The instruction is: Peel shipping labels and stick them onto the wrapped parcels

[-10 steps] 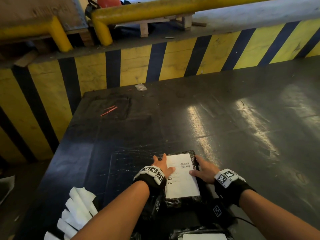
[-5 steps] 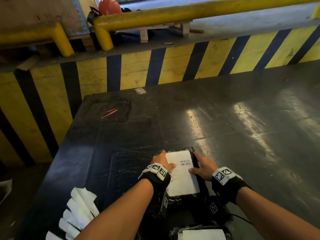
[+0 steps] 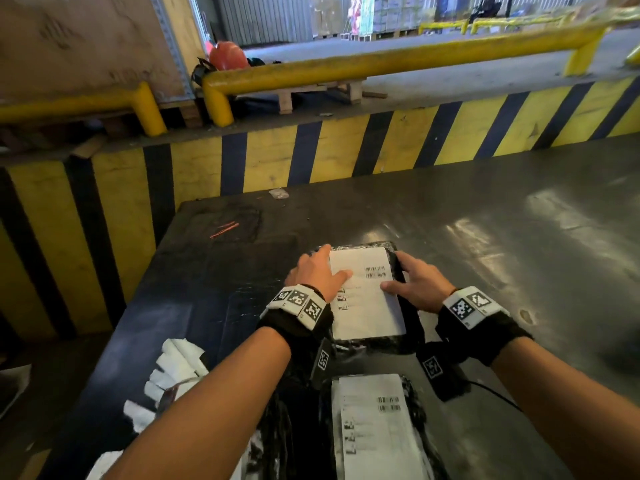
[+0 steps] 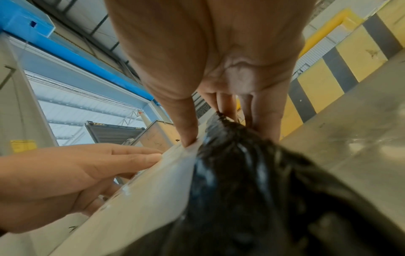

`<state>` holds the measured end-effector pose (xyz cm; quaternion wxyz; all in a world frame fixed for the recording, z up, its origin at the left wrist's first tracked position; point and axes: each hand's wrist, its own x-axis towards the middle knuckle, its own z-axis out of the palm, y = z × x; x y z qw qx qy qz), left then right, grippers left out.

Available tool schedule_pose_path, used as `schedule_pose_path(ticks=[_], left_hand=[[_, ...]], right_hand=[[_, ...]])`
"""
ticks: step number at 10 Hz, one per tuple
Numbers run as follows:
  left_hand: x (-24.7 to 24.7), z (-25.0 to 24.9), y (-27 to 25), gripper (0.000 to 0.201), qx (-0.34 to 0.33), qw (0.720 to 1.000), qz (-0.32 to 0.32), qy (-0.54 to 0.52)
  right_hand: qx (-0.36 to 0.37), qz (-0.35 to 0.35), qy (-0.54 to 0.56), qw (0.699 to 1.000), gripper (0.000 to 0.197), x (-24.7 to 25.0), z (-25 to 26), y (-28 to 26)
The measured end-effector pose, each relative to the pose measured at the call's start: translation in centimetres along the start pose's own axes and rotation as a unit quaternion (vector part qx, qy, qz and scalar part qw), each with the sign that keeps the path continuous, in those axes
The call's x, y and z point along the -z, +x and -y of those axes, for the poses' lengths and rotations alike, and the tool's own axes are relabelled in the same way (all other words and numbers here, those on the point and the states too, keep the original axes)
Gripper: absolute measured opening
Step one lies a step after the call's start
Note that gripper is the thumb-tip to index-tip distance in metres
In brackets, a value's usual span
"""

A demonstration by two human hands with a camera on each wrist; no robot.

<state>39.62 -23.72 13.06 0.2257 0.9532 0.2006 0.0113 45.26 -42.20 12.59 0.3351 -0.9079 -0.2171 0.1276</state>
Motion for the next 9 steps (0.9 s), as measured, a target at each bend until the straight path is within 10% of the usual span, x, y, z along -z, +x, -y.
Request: schedule_pose_path(ticks=[9], left_hand=[[-6.2,4.4,-15.5,0.053,-0.022,0.991,0.127,-0.019]], right_hand=[[-0.092,0.057,-0.077,0.991,0.064,-6.8,-1.7,-16.5]])
